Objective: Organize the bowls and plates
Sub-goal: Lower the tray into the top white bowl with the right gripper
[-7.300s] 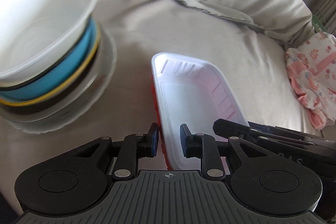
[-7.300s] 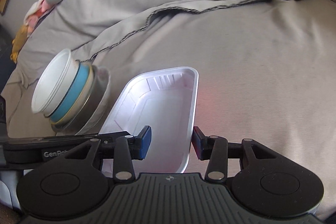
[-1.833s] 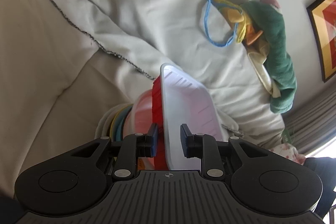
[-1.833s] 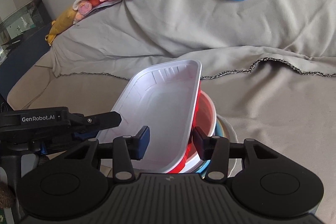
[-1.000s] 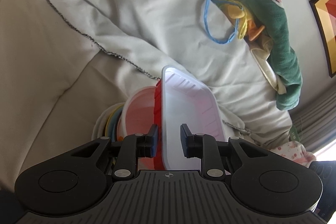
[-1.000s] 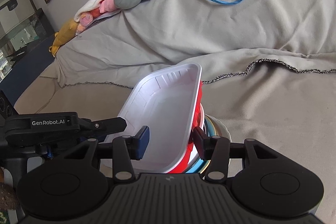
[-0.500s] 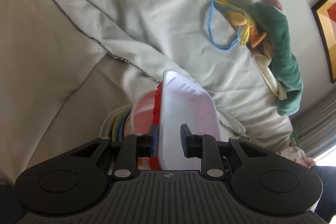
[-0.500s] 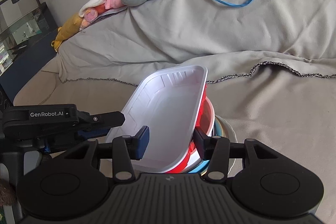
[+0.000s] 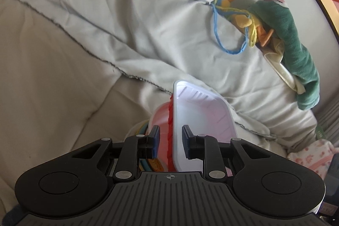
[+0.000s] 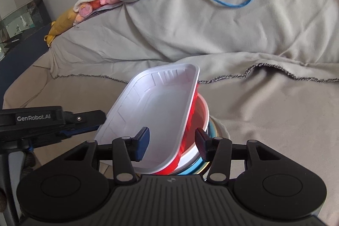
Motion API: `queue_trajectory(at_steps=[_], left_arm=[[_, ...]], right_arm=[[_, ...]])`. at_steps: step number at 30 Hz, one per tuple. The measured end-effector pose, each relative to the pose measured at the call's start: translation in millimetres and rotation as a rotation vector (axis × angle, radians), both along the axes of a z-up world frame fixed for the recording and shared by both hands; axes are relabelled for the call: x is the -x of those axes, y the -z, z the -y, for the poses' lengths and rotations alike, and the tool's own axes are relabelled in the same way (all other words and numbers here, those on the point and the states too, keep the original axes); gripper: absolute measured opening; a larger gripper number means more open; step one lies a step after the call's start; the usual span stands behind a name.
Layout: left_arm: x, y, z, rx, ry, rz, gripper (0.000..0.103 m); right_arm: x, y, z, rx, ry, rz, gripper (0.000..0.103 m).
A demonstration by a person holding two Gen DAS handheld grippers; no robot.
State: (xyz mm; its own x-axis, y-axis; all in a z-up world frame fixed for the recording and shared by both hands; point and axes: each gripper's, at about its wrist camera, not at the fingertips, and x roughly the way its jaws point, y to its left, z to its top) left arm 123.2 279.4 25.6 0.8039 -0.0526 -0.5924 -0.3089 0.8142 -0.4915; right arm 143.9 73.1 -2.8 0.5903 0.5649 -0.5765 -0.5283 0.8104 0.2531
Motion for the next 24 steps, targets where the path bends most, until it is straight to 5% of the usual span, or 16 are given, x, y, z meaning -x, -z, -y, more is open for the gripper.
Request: queue_trajectory(at_steps=[24], left_arm=[[-5, 9, 8, 0.062, 0.035, -0.048, 0.026]], right_arm=[[12, 8, -4, 0.008, -0.046, -0.023, 0.049]])
